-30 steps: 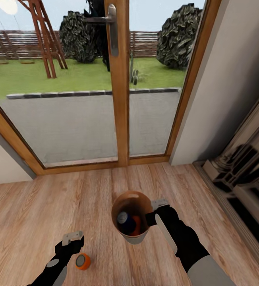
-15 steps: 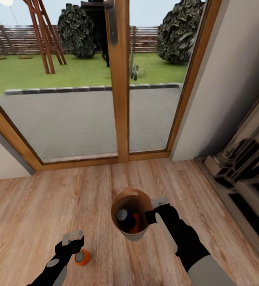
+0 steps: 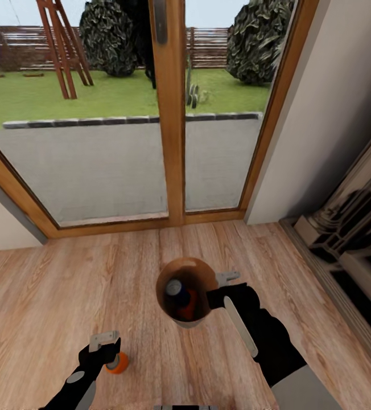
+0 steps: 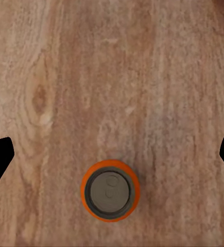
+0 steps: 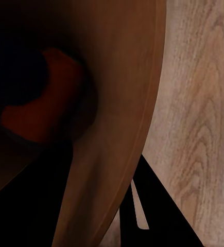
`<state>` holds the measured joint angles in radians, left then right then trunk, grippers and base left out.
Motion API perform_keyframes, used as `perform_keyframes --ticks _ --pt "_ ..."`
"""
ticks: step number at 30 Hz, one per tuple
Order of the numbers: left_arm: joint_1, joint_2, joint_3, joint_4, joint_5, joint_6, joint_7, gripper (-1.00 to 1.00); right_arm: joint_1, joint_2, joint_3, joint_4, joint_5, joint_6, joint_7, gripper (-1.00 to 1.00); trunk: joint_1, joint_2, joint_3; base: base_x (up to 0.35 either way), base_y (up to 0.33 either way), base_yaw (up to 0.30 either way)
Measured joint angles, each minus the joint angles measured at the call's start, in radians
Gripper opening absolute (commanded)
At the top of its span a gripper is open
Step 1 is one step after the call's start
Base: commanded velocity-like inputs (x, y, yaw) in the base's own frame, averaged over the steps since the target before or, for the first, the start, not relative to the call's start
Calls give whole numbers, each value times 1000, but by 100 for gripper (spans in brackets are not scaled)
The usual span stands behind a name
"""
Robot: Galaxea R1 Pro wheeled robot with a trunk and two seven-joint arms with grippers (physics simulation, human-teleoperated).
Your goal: Put the three can of soda from the living room inside the tash can in the kitchen.
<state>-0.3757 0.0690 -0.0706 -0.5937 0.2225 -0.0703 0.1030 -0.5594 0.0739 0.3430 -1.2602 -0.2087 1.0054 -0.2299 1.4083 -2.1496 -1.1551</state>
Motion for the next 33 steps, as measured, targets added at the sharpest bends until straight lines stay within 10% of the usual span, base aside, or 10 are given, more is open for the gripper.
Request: perform_keyframes --ticks 12,33 --pt "0 0 0 0 0 0 0 100 0 0 0 -9 2 2 0 -100 46 -84 -57 0 0 0" --pt "0 0 0 0 0 -1 0 100 0 0 0 -10 3 0 0 -100 46 -84 -83 0 0 0"
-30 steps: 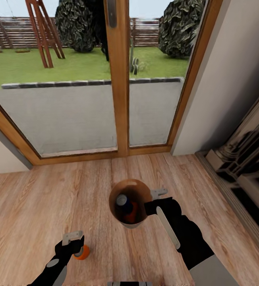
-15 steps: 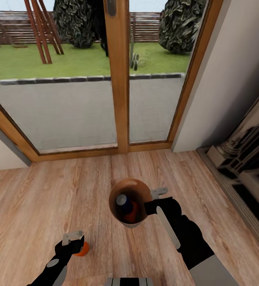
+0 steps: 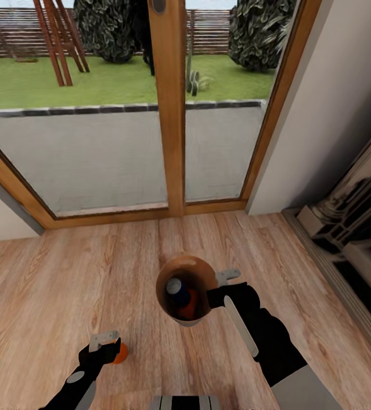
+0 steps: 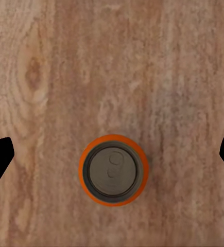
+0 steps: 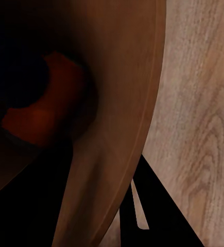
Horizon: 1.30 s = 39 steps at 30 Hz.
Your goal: Put the three can of soda from the living room inside the tash can in the kitchen.
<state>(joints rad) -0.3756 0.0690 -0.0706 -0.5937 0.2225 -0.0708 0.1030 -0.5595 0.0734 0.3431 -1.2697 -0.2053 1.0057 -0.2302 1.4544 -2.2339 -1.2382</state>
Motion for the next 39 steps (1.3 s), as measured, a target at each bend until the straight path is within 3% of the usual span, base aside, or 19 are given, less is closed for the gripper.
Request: perform_keyframes --ticks 22,39 --pt "0 0 0 0 0 0 0 100 0 0 1 0 -4 0 0 -100 0 0 -35 22 0 0" --pt "0 0 1 2 0 2 0 100 0 0 2 0 1 -1 0 -100 0 0 -39 52 0 0"
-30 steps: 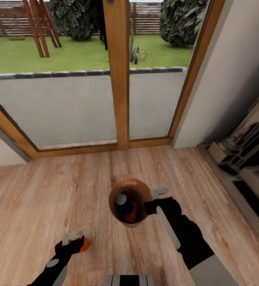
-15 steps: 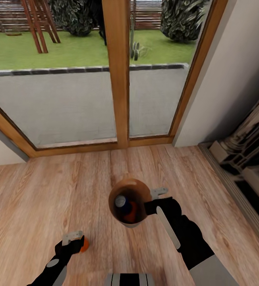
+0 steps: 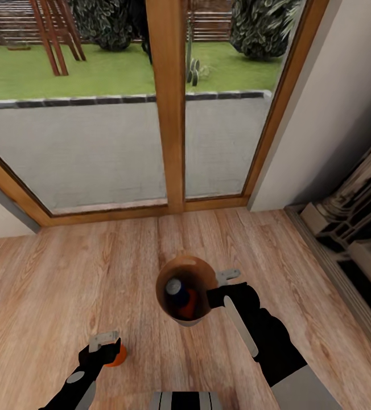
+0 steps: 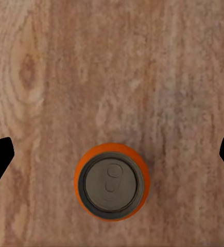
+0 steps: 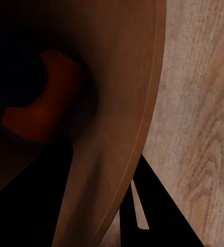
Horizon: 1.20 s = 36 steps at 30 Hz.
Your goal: Put the three can of soda from the living room inside the tash can in the kitchen.
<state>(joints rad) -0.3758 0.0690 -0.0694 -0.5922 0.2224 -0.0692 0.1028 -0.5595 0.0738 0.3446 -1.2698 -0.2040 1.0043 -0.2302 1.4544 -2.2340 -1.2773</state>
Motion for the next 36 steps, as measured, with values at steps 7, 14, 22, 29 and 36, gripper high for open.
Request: perform_keyframes --ticks 7,14,22,29,36 --pt "0 0 0 0 0 -1 0 100 0 0 0 0 1 0 0 -100 0 0 -10 0 0 0" --pt "0 0 0 0 0 -1 0 100 0 0 0 0 -1 0 0 -100 0 0 -21 0 0 0" --pt "0 1 0 0 0 -1 0 100 0 0 0 0 -1 0 0 -100 0 0 -33 17 0 0" --pt "0 0 0 0 0 -1 0 100 0 0 1 0 4 0 0 -100 0 0 -36 202 0 0" --pt "0 0 0 0 0 -1 0 100 0 0 2 0 -2 0 0 -100 0 0 -39 46 0 0"
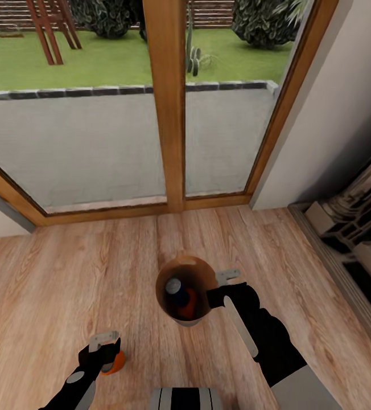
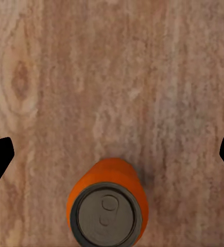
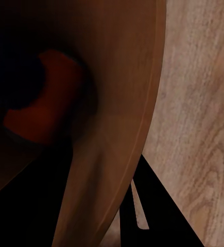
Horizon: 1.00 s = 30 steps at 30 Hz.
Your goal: Put the three can of soda from the living room inside the tash can in the kitchen.
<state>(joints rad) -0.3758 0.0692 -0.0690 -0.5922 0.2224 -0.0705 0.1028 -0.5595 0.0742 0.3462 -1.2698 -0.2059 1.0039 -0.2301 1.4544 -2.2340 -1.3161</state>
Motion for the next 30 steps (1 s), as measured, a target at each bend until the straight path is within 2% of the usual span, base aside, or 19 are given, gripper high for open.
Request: perform_keyframes --ticks 30 --pt "0 1 0 0 0 0 0 100 0 0 -3 0 4 2 0 -100 0 0 -47 1 0 0"
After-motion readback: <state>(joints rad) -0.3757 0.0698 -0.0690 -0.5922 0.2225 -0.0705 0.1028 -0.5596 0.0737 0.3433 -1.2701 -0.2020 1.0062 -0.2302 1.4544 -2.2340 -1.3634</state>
